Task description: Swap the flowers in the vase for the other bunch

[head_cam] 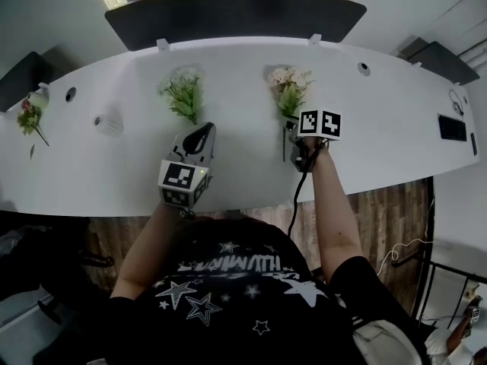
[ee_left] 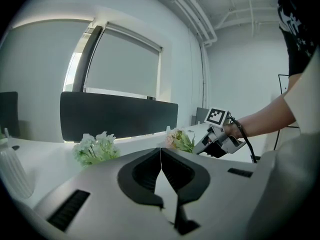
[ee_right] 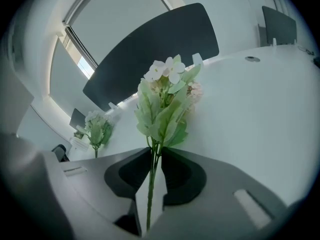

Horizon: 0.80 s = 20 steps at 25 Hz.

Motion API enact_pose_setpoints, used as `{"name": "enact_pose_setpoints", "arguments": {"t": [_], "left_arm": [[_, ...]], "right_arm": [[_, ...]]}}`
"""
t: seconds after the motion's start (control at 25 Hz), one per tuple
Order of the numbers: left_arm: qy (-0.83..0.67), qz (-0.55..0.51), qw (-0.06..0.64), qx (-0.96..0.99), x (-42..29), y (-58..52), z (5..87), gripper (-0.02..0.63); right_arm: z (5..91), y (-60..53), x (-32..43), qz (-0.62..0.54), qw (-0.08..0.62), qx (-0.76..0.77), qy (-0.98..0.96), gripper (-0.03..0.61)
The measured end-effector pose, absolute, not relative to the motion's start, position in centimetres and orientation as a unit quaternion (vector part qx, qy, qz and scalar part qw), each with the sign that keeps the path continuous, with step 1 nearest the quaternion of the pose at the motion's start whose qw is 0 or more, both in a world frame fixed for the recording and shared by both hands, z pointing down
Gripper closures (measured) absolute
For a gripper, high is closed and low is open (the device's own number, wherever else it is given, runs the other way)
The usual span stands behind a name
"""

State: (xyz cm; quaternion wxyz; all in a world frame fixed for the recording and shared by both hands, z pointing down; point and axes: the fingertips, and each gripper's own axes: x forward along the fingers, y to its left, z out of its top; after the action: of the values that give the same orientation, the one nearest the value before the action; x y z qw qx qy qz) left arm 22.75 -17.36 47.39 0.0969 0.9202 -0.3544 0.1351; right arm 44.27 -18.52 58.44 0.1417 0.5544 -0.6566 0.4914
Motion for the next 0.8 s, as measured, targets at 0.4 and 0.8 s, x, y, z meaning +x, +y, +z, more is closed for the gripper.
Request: {"name": "enact_pose_setpoints", "arguments": {"t": [0.4,0.8], "left_arm": [[-0.354,0.123,0.086,0.923,18.6,-17.3,47.2,0.606],[-0.369,0.111,0.085,0.919,13.0,-18.1,45.8,0.606]], "right_arm": [[52.3,-19.6,36.5,0.474,-0.002,0.514,-0.715,0.514],[45.4,-21.4,27.4,0.37,-0.006,0.478,-0.797,0.514]]}}
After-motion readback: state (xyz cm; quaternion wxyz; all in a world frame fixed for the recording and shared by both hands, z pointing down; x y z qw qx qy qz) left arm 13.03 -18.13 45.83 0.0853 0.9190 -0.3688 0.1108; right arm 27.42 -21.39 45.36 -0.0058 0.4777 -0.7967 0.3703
